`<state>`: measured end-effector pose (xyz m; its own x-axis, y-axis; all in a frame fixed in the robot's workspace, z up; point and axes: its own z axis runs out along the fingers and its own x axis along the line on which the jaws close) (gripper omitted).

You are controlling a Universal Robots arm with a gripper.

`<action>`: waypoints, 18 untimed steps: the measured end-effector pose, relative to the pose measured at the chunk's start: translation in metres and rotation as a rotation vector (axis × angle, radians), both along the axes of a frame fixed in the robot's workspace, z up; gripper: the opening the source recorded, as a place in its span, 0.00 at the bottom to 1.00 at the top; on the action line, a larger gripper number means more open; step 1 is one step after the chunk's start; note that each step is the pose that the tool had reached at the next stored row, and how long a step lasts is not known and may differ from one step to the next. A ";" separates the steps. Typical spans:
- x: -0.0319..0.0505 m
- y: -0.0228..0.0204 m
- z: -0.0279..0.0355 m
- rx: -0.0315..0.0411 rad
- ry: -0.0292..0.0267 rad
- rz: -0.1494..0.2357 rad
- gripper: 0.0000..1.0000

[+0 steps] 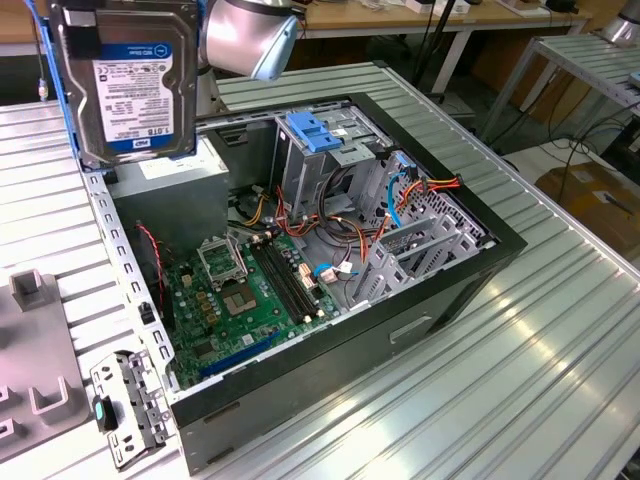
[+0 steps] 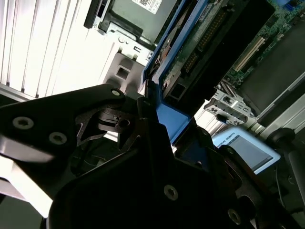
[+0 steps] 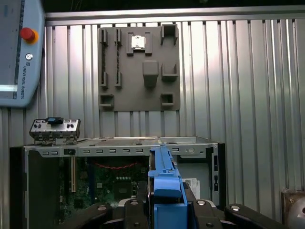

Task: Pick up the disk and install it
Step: 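Pick up the disk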

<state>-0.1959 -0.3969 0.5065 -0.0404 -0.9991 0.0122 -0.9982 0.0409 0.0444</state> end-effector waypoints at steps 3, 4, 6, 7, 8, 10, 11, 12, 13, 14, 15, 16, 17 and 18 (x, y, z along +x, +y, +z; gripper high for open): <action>0.0111 0.0000 0.0000 0.0000 0.0001 0.000 0.37; 0.0165 0.0000 0.0001 -0.0001 0.0002 0.000 0.37; 0.0212 0.0000 0.0001 -0.0002 0.0002 0.000 0.37; 0.0223 0.0000 -0.0001 -0.0001 0.0002 0.000 0.37; 0.0230 0.0000 -0.0002 0.0000 0.0000 0.000 0.37; 0.0237 0.0000 -0.0008 0.0000 -0.0017 0.000 0.37; 0.0240 0.0000 -0.0009 -0.0003 -0.0041 0.000 0.37; 0.0242 0.0000 -0.0011 -0.0003 -0.0070 0.000 0.37; 0.0245 0.0000 -0.0013 -0.0004 -0.0121 0.000 0.37; 0.0245 0.0000 -0.0018 -0.0004 -0.0194 0.000 0.37; 0.0245 0.0000 -0.0020 -0.0006 -0.0244 0.000 0.37; 0.0245 0.0000 -0.0022 -0.0006 -0.0299 0.000 0.37; 0.0245 0.0000 -0.0024 -0.0009 -0.0364 0.000 0.37; 0.0246 0.0000 -0.0026 -0.0008 -0.0392 0.000 0.37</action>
<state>-0.1713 -0.3969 0.5039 -0.0407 -0.9991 0.0114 -0.9992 0.0408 0.0052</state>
